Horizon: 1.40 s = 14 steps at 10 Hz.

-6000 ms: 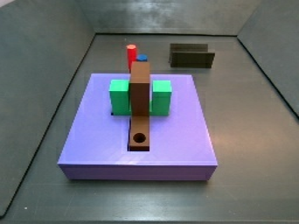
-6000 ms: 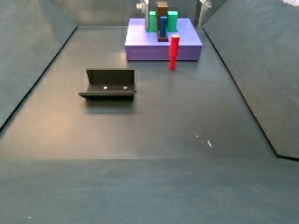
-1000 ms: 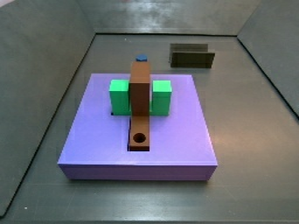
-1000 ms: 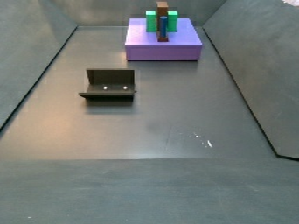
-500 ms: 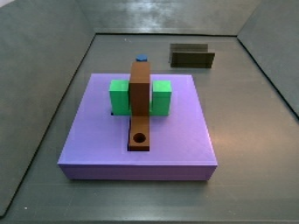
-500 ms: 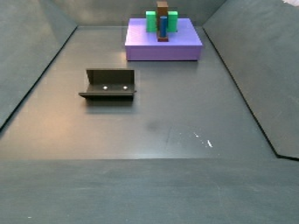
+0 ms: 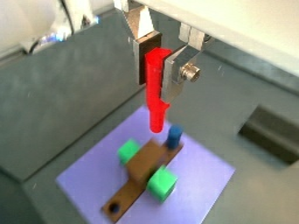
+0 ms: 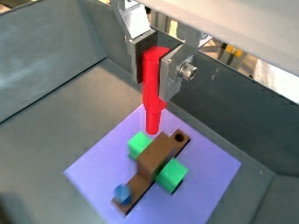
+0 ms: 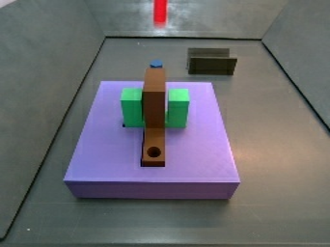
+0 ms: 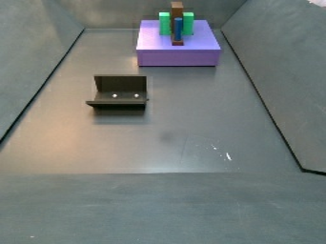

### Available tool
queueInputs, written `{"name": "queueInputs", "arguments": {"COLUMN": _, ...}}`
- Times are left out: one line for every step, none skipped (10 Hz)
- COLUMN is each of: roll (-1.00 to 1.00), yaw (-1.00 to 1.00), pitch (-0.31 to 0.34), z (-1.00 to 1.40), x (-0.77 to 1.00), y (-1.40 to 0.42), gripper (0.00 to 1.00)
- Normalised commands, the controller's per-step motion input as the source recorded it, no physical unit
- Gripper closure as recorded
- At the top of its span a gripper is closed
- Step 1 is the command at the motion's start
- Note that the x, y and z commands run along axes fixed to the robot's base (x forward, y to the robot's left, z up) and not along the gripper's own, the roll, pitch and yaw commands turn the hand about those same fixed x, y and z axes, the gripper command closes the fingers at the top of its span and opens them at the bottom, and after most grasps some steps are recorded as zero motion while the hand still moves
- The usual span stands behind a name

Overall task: Pick up the red object. Move up. Move to above the board. Insert the red object.
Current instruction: Insert the red object.

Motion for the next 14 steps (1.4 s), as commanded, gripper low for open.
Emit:
{"name": "queueInputs", "arguments": {"roll": 0.05, "yaw": 0.0, "pitch": -0.084, "z": -1.0, "x": 0.19, "y": -1.0, "gripper": 1.0}}
{"name": "queueInputs", "arguments": {"roll": 0.14, "yaw": 0.02, "pitch": 0.029, "z": -0.92, "x": 0.18, "y": -0.89, "gripper": 1.0}}
{"name": "queueInputs", "arguments": {"roll": 0.14, "yaw": 0.0, "pitch": -0.003, "z": -1.0, "x": 0.26, "y": -0.76, "gripper": 1.0}}
{"name": "queueInputs", "arguments": {"roll": 0.15, "yaw": 0.0, "pitch": -0.057, "z": -1.0, "x": 0.07, "y": -0.67, "gripper": 1.0}}
{"name": "queueInputs", "arguments": {"roll": 0.19, "yaw": 0.0, "pitch": -0.097, "z": -0.95, "x": 0.0, "y": -0.48, "gripper": 1.0}}
{"name": "queueInputs", "arguments": {"roll": 0.2, "yaw": 0.0, "pitch": -0.091, "z": -0.94, "x": 0.0, "y": -0.37, "gripper": 1.0}}
{"name": "queueInputs", "arguments": {"roll": 0.0, "yaw": -0.06, "pitch": 0.0, "z": -0.77, "x": -0.05, "y": -0.08, "gripper": 1.0}}
{"name": "queueInputs", "arguments": {"roll": -0.11, "yaw": -0.13, "pitch": 0.007, "z": -0.48, "x": -0.16, "y": 0.0, "gripper": 1.0}}
{"name": "queueInputs", "arguments": {"roll": -0.03, "yaw": -0.12, "pitch": 0.019, "z": -0.24, "x": -0.17, "y": 0.0, "gripper": 1.0}}
{"name": "queueInputs", "arguments": {"roll": -0.1, "yaw": -0.07, "pitch": 0.0, "z": -0.26, "x": -0.17, "y": 0.0, "gripper": 1.0}}
{"name": "queueInputs", "arguments": {"roll": -0.16, "yaw": 0.0, "pitch": -0.007, "z": -0.17, "x": -0.13, "y": -0.27, "gripper": 1.0}}
{"name": "queueInputs", "arguments": {"roll": -0.09, "yaw": -0.03, "pitch": -0.016, "z": -0.16, "x": -0.21, "y": -0.23, "gripper": 1.0}}
{"name": "queueInputs", "arguments": {"roll": -0.08, "yaw": -0.04, "pitch": -0.021, "z": -0.11, "x": -0.04, "y": -0.19, "gripper": 1.0}}
{"name": "queueInputs", "arguments": {"roll": 0.0, "yaw": -0.09, "pitch": 0.0, "z": -0.11, "x": 0.0, "y": 0.0, "gripper": 1.0}}
